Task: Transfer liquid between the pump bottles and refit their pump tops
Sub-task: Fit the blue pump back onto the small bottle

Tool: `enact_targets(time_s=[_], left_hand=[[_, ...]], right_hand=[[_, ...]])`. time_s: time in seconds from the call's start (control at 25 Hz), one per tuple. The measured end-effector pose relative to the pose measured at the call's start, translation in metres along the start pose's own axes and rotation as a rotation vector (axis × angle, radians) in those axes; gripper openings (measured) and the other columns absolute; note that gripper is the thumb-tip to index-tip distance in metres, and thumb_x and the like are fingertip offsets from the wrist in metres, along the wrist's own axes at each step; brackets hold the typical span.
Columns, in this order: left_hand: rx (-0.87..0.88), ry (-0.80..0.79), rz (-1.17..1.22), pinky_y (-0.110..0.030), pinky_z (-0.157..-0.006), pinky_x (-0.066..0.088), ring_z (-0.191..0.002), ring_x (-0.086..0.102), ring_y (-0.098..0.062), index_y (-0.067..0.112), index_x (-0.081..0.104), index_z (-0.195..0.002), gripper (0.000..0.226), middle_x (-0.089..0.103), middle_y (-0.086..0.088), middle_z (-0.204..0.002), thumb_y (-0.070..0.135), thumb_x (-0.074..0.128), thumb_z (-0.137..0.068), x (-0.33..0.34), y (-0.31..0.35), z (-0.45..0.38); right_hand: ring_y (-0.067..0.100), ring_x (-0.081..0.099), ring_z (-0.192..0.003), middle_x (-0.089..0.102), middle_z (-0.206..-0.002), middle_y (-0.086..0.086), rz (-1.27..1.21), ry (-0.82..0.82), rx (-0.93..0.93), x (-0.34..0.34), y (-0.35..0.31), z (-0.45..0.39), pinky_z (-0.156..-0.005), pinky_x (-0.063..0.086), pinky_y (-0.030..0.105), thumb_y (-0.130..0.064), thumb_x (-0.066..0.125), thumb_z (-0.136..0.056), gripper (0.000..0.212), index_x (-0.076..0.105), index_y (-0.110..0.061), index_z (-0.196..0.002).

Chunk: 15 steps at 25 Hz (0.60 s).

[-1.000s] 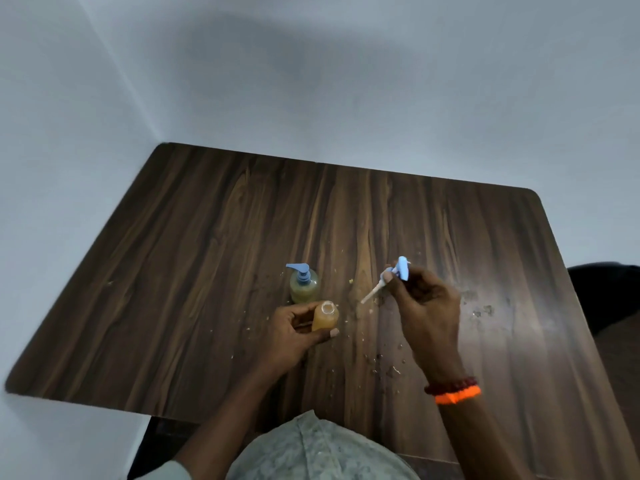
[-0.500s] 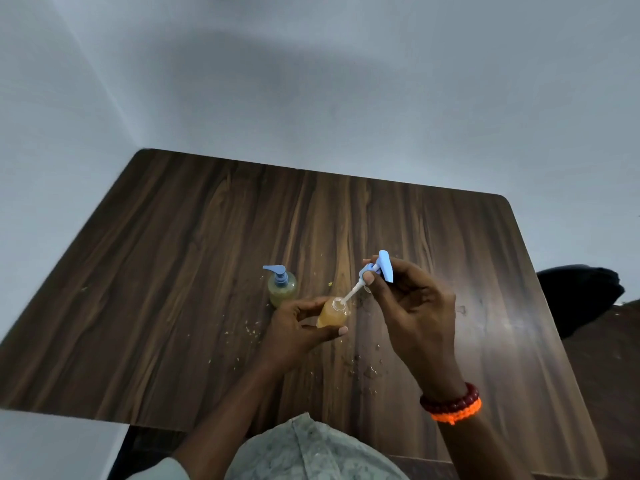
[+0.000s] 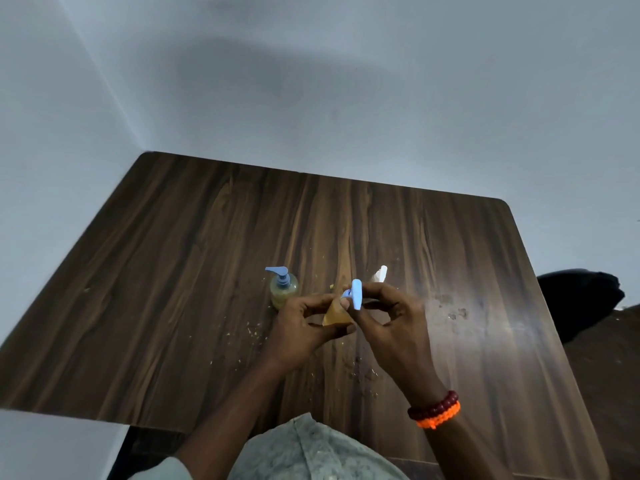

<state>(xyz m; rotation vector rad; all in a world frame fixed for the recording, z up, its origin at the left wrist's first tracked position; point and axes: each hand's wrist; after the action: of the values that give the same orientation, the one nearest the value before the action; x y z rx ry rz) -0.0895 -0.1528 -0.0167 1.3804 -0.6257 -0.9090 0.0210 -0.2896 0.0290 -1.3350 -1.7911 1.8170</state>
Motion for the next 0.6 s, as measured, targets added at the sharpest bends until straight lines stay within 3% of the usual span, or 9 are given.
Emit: enact_targets(time_s=[0.16, 0.32, 0.48, 0.6], left_hand=[[0.016, -0.003, -0.025, -0.048, -0.097, 0.063, -0.116, 0.072, -0.004, 0.038, 0.077, -0.122, 0.05, 0.079, 0.018, -0.119, 0.02, 0.092, -0.079, -0.002, -0.002, 0.001], [0.005, -0.018, -0.046, -0.035, -0.097, 0.061, -0.111, 0.071, 0.005, 0.044, 0.077, -0.108, 0.044, 0.079, 0.026, -0.109, 0.017, 0.093, -0.077, 0.001, 0.001, 0.002], [-0.007, -0.028, -0.034, -0.051, -0.1, 0.061, -0.113, 0.073, -0.005, 0.035, 0.079, -0.113, 0.038, 0.08, 0.016, -0.115, 0.024, 0.091, -0.079, -0.001, -0.001, 0.0], [-0.005, -0.013, -0.028, -0.05, -0.1, 0.061, -0.113, 0.073, -0.003, 0.038, 0.076, -0.12, 0.049, 0.079, 0.018, -0.119, 0.027, 0.095, -0.076, -0.003, 0.001, 0.001]], right_hand=[[0.004, 0.072, -0.097, 0.074, -0.1, -0.019, 0.04, 0.025, 0.019, 0.0, -0.001, -0.001, -0.086, 0.063, 0.035, -0.038, 0.079, -0.084, 0.024, 0.074, -0.031, -0.106], [-0.001, 0.069, -0.093, 0.069, -0.093, -0.022, 0.083, 0.059, -0.028, 0.004, -0.007, -0.001, -0.079, 0.056, 0.019, -0.039, 0.084, -0.079, 0.03, 0.065, -0.035, -0.102], [-0.002, 0.066, -0.105, 0.068, -0.112, -0.021, 0.029, -0.032, 0.029, -0.003, -0.008, -0.001, -0.084, 0.053, 0.011, -0.057, 0.083, -0.074, 0.064, 0.062, -0.03, -0.128], [-0.002, 0.066, -0.113, 0.068, -0.122, -0.022, -0.062, -0.124, 0.06, -0.014, -0.006, -0.005, -0.092, 0.058, 0.018, -0.04, 0.082, -0.082, 0.057, 0.061, -0.031, -0.135]])
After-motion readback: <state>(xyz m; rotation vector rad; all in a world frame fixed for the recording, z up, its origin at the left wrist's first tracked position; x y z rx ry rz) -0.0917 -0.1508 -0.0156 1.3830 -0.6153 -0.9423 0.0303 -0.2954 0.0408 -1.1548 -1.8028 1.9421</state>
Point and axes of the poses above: each hand's wrist, its own z-axis away from the middle knuckle, its own x-axis out of the palm, y = z × x
